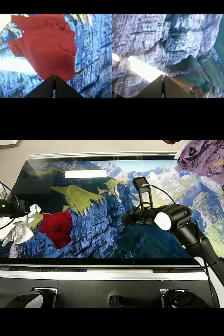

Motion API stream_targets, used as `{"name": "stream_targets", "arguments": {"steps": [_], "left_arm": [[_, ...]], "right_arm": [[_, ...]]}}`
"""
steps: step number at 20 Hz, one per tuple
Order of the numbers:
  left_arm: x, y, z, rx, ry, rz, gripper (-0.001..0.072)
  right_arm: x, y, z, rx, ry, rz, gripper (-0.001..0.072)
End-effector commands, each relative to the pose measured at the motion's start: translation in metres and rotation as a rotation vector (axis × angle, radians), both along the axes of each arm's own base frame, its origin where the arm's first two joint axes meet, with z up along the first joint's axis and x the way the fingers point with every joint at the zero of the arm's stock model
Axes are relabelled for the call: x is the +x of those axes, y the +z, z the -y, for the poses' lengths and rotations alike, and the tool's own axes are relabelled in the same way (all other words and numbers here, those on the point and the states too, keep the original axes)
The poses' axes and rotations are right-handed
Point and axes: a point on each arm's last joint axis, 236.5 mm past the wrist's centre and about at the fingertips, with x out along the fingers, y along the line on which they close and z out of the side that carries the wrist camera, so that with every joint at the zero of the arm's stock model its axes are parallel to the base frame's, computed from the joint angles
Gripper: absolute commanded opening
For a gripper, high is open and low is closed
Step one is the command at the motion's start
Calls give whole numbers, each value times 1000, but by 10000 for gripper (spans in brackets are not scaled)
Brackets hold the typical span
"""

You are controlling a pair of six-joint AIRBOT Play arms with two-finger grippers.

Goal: Fold the clothes and pants, and hang the long-sleeved shirts on hangers.

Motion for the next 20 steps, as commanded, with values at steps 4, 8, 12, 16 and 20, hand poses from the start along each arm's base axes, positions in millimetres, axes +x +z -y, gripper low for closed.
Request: {"name": "stream_targets", "arguments": {"steps": [4, 8, 12, 16, 20], "left_arm": [[7, -35, 0, -26, 34, -88, 720], [8, -131, 6, -57, 67, -277, 720], [18, -197, 19, -67, 81, -343, 720], [21, -236, 42, -53, 28, -399, 711], [14, -222, 81, -118, -46, -401, 14]], "right_arm": [[1, 2, -1, 10, -3, 7, 30], [-1, 0, 0, 2, -1, -6, 31], [-1, 0, 0, 2, -1, -6, 31], [-2, -1, 0, 0, -1, -10, 31], [-7, -5, 2, -16, 3, -36, 33]]}}
